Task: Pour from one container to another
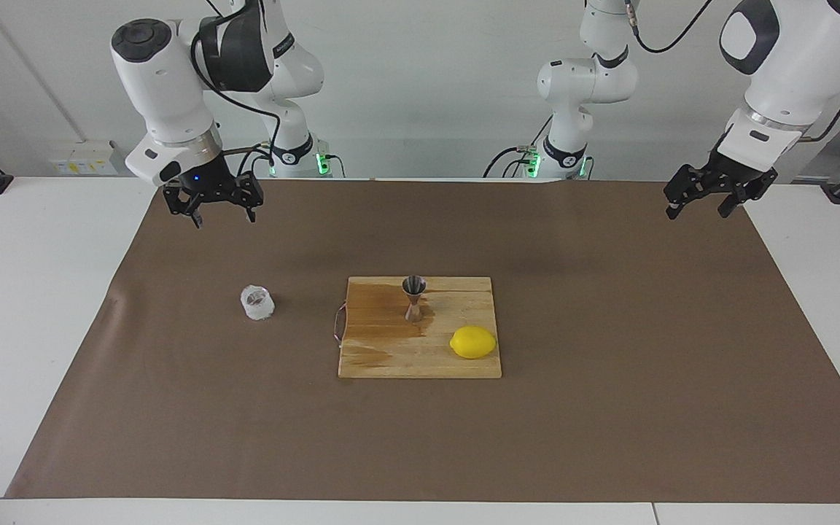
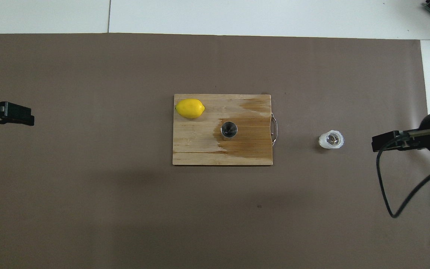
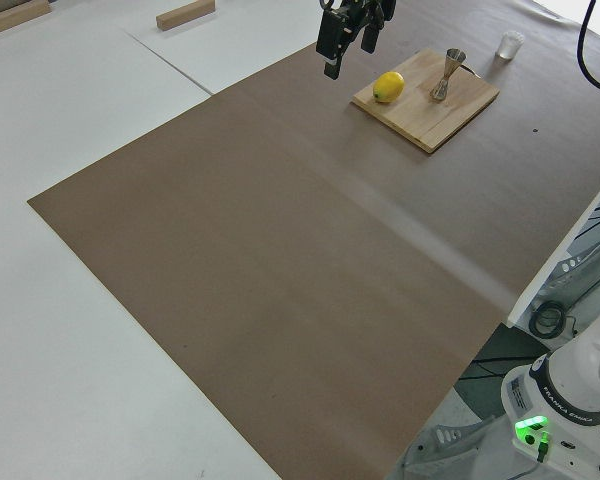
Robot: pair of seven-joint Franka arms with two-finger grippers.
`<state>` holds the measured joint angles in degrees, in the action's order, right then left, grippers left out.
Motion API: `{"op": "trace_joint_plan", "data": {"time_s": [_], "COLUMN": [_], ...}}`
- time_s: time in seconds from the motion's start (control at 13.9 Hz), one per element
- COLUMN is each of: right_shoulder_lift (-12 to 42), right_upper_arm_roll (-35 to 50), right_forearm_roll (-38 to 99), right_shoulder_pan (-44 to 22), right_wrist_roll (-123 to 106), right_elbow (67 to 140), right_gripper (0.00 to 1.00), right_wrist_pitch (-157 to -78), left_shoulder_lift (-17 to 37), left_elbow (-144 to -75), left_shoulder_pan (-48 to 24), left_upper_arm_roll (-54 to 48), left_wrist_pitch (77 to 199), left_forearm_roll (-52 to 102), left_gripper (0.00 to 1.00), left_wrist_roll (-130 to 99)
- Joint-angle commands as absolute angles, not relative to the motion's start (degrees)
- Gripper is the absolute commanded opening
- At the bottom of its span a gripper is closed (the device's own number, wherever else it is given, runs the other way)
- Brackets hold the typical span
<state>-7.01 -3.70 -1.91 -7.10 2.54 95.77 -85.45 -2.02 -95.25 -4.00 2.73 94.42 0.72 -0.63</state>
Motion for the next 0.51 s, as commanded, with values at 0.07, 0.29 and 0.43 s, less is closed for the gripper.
{"op": "trace_joint_plan", "data": {"time_s": [0.07,0.29,0.43], "right_shoulder_lift": [-4.31,-4.48,-5.09], "right_upper_arm_roll": [-4.48,-4.57,-4.31], "right_forearm_roll": [-0.09,0.00,0.09], "right_shoulder_pan": [-4.57,-1.94,-1.32], "right_wrist_roll": [3.43,3.69,3.52], "right_elbow": [85.69,85.69,86.48], "right_gripper": [1.00,1.00,1.00], "right_wrist_pitch": [-77.17,-77.43,-78.04], "left_shoulder_lift": [-2.11,-2.11,-2.02], "left_elbow": [-95.27,-95.36,-95.27], "left_shoulder_pan": [-3.52,-3.52,-3.60], "left_upper_arm_roll": [2.64,2.64,2.64], "left_wrist_pitch": [93.87,93.87,94.04], "left_forearm_roll": [1.32,1.32,1.32], "left_gripper": [1.00,1.00,1.00], "left_wrist_roll": [-0.62,-0.62,-0.62]}}
